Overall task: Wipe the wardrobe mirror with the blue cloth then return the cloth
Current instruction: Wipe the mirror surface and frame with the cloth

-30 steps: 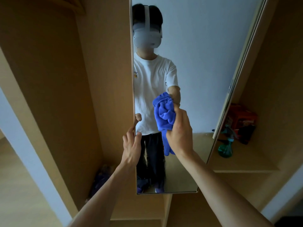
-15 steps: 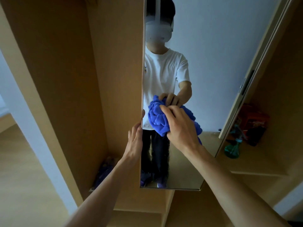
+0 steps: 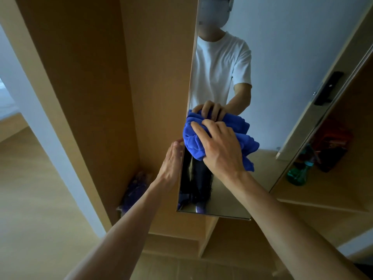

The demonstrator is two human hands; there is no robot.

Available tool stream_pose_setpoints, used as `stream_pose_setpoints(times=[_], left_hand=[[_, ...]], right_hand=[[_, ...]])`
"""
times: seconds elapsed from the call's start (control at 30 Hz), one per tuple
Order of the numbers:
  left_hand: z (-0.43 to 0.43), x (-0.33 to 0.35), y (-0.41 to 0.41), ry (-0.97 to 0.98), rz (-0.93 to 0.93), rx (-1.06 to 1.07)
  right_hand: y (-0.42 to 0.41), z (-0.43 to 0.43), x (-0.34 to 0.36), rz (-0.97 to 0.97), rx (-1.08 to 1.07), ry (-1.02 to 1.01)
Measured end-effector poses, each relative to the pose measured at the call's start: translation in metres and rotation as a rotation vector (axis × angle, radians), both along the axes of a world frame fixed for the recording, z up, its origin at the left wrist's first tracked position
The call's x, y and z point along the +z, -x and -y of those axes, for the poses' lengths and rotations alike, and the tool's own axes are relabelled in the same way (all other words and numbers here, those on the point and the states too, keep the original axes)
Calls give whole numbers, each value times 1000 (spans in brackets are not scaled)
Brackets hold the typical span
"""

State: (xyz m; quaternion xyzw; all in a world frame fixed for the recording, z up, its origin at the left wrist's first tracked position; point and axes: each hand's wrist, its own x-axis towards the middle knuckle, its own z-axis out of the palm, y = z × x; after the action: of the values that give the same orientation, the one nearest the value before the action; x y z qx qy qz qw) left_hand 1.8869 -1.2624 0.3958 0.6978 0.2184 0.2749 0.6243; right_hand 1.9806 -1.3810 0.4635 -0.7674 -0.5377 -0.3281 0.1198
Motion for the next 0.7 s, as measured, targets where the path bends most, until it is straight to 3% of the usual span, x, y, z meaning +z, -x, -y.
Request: stream_pose_setpoints(times=[0.7], left_hand=[[-8, -14, -7, 62, -11, 21]], right_hand=[[5, -1, -111, -68, 23, 252]])
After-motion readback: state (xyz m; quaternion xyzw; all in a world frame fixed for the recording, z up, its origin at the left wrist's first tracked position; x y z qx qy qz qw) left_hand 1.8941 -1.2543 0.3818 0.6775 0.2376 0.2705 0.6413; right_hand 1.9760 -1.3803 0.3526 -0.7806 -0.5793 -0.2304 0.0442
